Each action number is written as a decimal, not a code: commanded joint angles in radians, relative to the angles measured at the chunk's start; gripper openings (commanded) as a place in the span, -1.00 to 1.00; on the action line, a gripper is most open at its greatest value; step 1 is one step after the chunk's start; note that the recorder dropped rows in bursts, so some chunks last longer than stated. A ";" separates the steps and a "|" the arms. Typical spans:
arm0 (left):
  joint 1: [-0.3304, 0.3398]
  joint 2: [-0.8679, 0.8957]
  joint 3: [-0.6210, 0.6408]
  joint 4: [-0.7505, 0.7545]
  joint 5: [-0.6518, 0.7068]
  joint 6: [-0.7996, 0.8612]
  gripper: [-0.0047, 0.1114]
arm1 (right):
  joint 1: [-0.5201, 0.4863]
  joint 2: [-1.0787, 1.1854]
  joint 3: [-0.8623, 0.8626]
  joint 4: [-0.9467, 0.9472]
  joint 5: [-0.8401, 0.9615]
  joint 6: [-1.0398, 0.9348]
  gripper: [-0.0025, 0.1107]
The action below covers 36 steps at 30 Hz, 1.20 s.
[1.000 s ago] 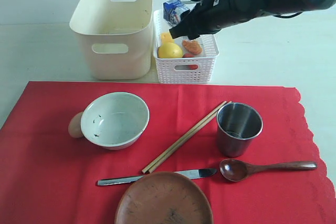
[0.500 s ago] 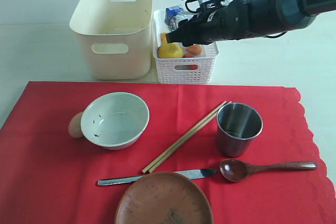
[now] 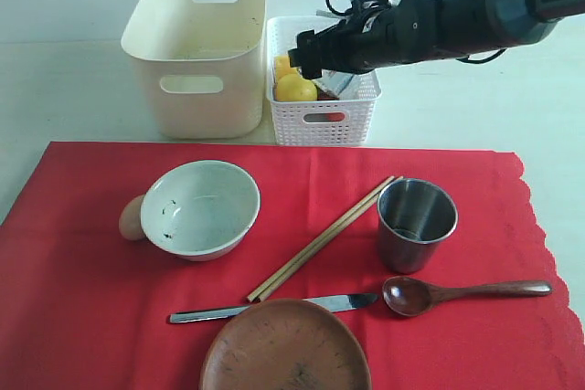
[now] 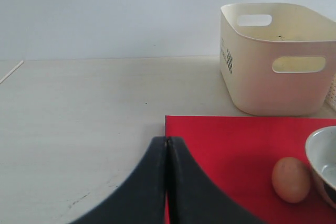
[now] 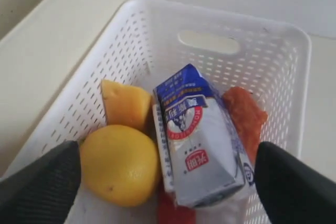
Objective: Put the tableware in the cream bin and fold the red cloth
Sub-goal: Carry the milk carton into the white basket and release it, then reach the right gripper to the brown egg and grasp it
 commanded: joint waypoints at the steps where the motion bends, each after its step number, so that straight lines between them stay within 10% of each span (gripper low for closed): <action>1: -0.005 -0.006 0.003 0.003 -0.005 0.001 -0.91 | -0.004 -0.081 0.001 0.003 0.126 -0.012 0.52; 18: -0.005 -0.006 0.003 0.003 -0.005 0.001 -0.91 | 0.135 -0.302 0.001 0.005 0.446 -0.125 -0.95; 36: -0.005 -0.006 0.003 0.003 -0.005 0.001 -0.91 | 0.464 -0.100 -0.131 0.002 0.406 -0.267 -0.96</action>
